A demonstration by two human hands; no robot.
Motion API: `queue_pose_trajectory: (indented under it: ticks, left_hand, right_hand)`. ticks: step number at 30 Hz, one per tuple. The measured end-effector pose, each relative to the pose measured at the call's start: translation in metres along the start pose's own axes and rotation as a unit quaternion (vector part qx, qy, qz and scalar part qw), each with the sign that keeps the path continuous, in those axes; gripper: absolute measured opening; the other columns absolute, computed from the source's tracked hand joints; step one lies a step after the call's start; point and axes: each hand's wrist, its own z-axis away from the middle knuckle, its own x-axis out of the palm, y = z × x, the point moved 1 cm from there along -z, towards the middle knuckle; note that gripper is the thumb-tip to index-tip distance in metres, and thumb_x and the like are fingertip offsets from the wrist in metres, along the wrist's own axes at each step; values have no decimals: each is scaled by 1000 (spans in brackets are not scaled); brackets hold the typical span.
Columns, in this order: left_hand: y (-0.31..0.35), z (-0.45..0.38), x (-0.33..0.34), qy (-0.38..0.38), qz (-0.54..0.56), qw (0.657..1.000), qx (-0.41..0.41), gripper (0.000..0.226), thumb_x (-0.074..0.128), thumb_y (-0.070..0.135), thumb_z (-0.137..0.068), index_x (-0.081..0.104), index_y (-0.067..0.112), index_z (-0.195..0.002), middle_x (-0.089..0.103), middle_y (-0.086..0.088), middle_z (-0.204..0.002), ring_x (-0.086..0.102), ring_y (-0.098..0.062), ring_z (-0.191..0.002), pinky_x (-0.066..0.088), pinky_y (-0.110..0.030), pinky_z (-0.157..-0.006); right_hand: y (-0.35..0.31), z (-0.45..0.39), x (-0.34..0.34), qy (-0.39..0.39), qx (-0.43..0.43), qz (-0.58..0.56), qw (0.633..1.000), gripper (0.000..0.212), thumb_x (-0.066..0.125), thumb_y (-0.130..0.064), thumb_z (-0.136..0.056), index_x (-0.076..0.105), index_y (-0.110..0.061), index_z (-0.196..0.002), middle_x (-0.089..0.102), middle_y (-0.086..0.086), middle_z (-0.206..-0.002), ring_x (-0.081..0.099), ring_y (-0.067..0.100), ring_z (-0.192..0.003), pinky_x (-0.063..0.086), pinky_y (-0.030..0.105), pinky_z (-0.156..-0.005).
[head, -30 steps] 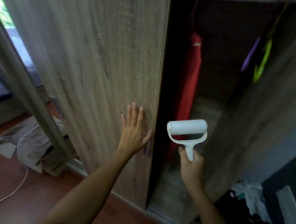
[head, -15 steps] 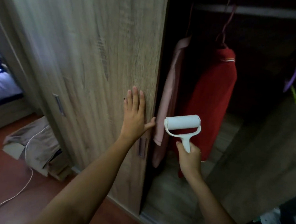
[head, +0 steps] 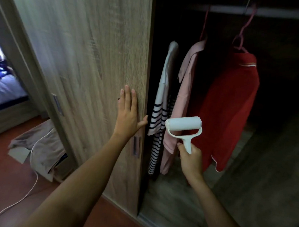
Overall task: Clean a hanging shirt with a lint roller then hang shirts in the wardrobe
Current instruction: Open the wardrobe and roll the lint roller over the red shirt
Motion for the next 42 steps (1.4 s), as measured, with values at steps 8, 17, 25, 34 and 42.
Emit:
queue_pose_trajectory:
  ticks: [8, 17, 25, 34, 42]
  left_hand:
    - [-24, -5, -3, -19, 11, 1000, -16, 104, 56, 52, -84, -5, -2, -148, -5, -29, -156, -5, -43, -145, 7, -51, -119]
    - [-44, -8, -9, -35, 27, 998, -44, 106, 56, 53, -86, -16, 6, -148, -17, -20, -157, -14, -34, -146, 6, -49, -120]
    - [-57, -13, -13, -40, 59, 996, -62, 105, 59, 47, -88, -14, 3, -148, -19, -19, -157, -14, -34, -145, 1, -44, -119]
    - [-67, -13, -16, -33, 74, 994, -77, 101, 60, 40, -88, -13, 4, -149, -19, -17, -157, -12, -34, -146, 0, -43, -118]
    - [-52, -5, -8, 9, 99, 989, -107, 88, 55, 23, -93, -9, 4, -150, -13, -19, -158, -9, -31, -146, 6, -46, -120]
  right_hand:
    - [2, -4, 18, -9, 6, 21, 1000, 36, 59, -8, -88, 49, -20, -56, 47, -7, -48, 42, 3, -44, 30, 18, -47]
    - [-4, -1, 32, -13, 7, 31, 999, 36, 57, -8, -90, 50, -22, -57, 48, -6, -50, 46, -2, -43, 31, 14, -45]
    - [2, -1, 43, -8, 31, 44, 999, 33, 58, -9, -88, 51, -21, -58, 48, -6, -50, 44, 1, -43, 31, 19, -47]
    - [-4, -2, 51, -13, 21, 37, 999, 31, 56, -5, -88, 52, -14, -58, 47, -5, -49, 45, 0, -43, 32, 15, -43]
    - [-20, 4, 39, -5, 18, 12, 1000, 29, 57, -8, -89, 55, -12, -60, 50, -6, -49, 44, -1, -42, 32, 16, -45]
